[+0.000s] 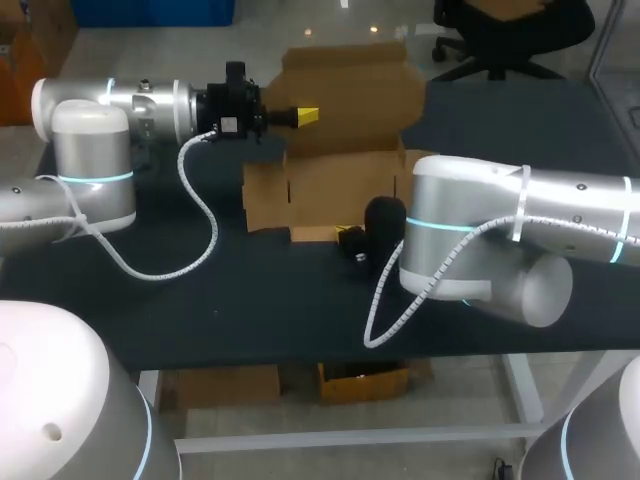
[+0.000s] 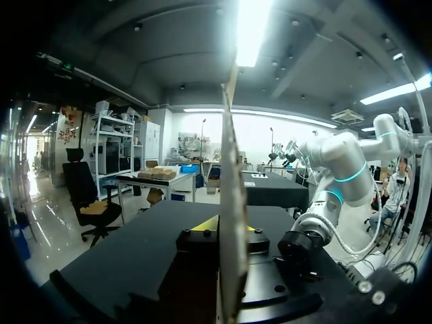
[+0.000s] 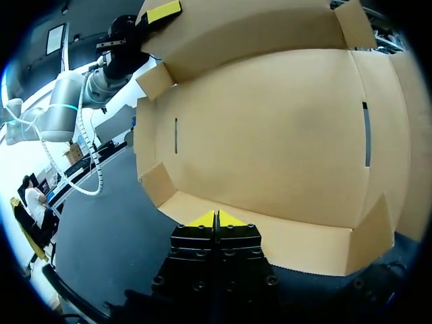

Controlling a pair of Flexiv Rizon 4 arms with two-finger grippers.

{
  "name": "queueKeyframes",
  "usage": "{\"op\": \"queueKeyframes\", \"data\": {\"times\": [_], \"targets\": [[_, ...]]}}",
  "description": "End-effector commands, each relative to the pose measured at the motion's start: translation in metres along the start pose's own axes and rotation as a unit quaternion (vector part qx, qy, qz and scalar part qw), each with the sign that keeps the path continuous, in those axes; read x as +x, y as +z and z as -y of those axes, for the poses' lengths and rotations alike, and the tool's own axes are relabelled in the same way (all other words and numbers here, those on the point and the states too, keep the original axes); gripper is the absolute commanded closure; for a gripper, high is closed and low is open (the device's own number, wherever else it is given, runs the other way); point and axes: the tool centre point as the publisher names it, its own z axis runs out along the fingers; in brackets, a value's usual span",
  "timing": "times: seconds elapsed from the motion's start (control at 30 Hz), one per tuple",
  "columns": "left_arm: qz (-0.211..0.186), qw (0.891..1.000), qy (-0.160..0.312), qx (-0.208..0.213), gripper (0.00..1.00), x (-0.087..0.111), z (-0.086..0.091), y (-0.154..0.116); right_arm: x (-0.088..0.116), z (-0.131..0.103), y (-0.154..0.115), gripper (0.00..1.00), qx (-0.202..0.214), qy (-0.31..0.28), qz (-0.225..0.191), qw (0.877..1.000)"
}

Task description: Assemble the packaging by folding the flat box into shape, placing the metal phone stand inside, and closing the box properly

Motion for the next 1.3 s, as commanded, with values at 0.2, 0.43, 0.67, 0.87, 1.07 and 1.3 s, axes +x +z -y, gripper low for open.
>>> {"op": "queueKeyframes", "data": {"times": [0.2,0.43,0.67,0.87,1.07,1.3], "targets": [[0.000,1.000,0.000,0.001,1.00,0.001,-0.003,0.000,0.002,0.004,0.005,1.00,-0.001,0.000,0.003,1.000],[-0.007,1.000,-0.001,0.001,1.00,0.023,-0.002,0.001,0.002,0.004,0.005,1.00,-0.001,0.000,0.003,1.000],[-0.005,1.000,-0.022,-0.009,1.00,0.040,-0.004,0.003,0.002,0.004,0.005,1.00,-0.001,0.000,0.003,1.000],[-0.014,0.999,-0.043,-0.006,1.00,0.047,-0.010,0.003,0.002,0.004,0.005,1.00,-0.001,0.000,0.003,1.000],[-0.021,0.998,-0.057,-0.004,1.00,0.051,-0.017,0.003,0.002,0.004,0.005,1.00,-0.001,0.000,0.003,1.000],[-0.027,0.997,-0.075,-0.003,1.00,0.051,-0.024,0.001,0.002,0.004,0.005,1.00,-0.001,0.000,0.003,1.000]]}}
